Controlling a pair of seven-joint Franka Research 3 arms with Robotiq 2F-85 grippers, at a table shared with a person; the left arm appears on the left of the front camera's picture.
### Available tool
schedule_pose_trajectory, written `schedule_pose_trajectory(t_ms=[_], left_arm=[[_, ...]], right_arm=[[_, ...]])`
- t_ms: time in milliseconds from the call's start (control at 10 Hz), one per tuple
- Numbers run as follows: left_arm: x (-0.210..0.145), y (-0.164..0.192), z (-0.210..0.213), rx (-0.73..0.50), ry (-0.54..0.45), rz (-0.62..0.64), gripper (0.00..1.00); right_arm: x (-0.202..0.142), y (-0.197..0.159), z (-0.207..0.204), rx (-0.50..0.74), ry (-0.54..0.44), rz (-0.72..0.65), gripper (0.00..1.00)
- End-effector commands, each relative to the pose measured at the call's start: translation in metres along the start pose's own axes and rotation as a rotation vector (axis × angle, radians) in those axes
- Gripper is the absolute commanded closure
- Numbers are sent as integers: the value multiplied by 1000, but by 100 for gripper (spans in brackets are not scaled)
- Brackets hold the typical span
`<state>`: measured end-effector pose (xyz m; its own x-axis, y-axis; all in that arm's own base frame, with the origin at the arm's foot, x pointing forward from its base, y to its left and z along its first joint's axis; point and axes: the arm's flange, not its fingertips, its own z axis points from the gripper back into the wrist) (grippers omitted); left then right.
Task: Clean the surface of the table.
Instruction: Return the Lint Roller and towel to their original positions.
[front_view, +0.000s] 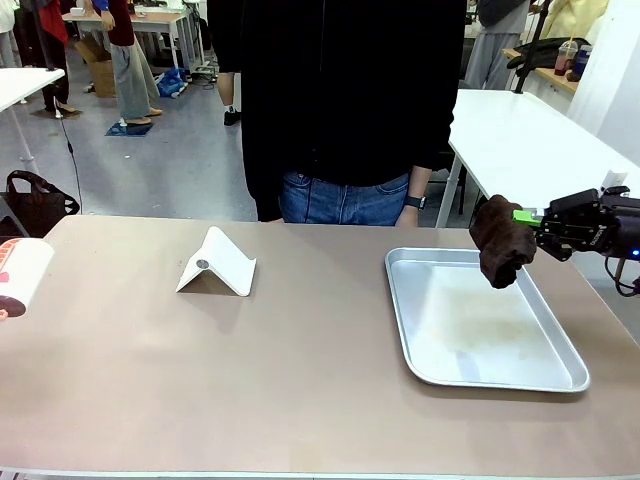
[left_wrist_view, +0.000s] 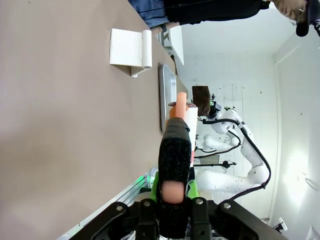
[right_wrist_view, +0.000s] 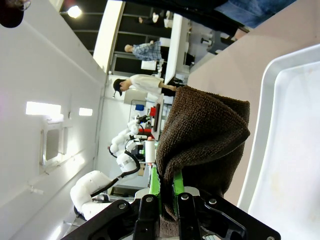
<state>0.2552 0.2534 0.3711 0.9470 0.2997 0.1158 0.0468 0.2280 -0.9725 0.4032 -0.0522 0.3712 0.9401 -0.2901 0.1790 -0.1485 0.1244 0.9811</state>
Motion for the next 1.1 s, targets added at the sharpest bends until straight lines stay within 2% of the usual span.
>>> schedule_pose_trajectory(t_ms=[0, 500, 600, 900, 1000], left_arm=[[-1, -3, -1, -2, -2, -7, 78], [-1, -3, -1, -2, -2, -7, 78], [0, 0, 0, 0, 0, 0, 78], [51, -65, -96, 97, 92, -22, 78], [60, -86, -125, 135, 122, -33, 78]], right_arm=[[2, 6, 2, 0, 9, -20, 89], [0, 0, 0, 0, 0, 0, 89], [-8, 10, 14, 13, -54, 7, 89], [8, 56, -65, 83, -14, 155, 89], [9, 60, -97, 64, -24, 154, 89]])
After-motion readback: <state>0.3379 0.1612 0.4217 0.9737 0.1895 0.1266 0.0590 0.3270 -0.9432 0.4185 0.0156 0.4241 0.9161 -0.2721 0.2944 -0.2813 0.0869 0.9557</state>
